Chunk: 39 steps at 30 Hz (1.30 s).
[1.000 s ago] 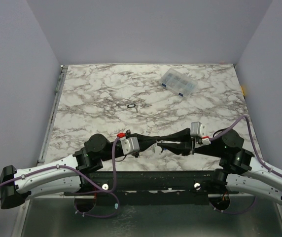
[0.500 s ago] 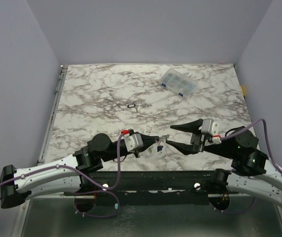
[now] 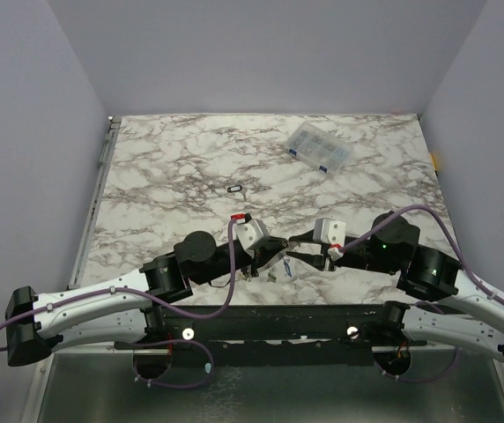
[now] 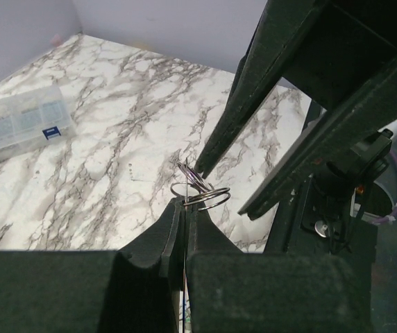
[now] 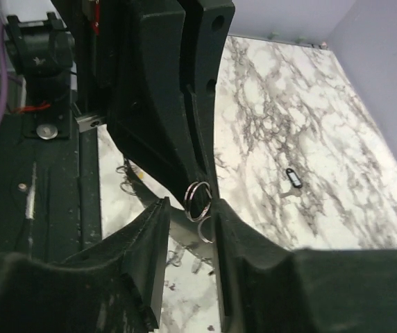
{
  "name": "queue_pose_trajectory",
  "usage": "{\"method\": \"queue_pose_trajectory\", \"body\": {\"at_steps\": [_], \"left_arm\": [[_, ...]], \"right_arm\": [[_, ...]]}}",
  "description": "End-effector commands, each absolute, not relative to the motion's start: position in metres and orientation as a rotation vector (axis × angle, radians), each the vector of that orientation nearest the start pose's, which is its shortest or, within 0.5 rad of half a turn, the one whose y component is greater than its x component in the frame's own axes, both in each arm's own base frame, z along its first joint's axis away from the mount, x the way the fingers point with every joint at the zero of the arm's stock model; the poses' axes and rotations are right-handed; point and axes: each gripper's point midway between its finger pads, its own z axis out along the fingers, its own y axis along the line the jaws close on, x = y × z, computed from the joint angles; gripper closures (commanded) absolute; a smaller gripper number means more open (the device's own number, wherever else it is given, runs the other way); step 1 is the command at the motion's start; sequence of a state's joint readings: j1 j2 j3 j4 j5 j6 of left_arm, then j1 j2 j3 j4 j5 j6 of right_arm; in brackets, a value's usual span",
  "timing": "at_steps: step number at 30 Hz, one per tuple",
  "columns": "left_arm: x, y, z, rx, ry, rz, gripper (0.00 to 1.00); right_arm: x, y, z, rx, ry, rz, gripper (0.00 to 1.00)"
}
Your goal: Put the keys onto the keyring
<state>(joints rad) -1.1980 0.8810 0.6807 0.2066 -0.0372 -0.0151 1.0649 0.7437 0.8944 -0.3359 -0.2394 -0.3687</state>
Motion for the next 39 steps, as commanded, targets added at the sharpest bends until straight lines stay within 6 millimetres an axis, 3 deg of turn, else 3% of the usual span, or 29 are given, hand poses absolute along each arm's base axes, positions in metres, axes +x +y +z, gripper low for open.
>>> {"method": "queue_pose_trajectory", "body": {"at_steps": [1, 8, 18, 26, 32, 36, 39], "left_arm": [[0.134, -0.327, 0.307, 0.823, 1.364, -0.962, 1.00], [0.131, -0.328, 0.306, 0.843, 1.354, -0.967, 1.00], [0.120, -0.331, 0.306, 0.894, 1.331, -1.014, 1.00], [0.104, -0.333, 0.304, 0.978, 1.287, -1.070, 1.00], [0.098, -0.324, 0.304, 1.039, 1.204, -1.031, 1.00], [0.094, -0.318, 0.306, 1.061, 1.153, -1.017, 0.56], [0.090, -0.315, 0.307, 1.083, 1.123, -1.019, 0.43]], "right_arm": [[0.126, 0.269, 0.306, -1.326, 1.204, 0.651, 0.66], [0.135, 0.268, 0.294, -1.338, 1.234, 0.598, 0.80], [0.149, 0.267, 0.296, -1.312, 1.222, 0.514, 0.72], [0.148, 0.269, 0.293, -1.359, 1.180, 0.491, 0.99], [0.139, 0.270, 0.292, -1.402, 1.165, 0.528, 0.99], [0.133, 0.270, 0.301, -1.407, 1.140, 0.557, 0.99], [0.129, 0.269, 0.308, -1.412, 1.130, 0.572, 0.99]]}}
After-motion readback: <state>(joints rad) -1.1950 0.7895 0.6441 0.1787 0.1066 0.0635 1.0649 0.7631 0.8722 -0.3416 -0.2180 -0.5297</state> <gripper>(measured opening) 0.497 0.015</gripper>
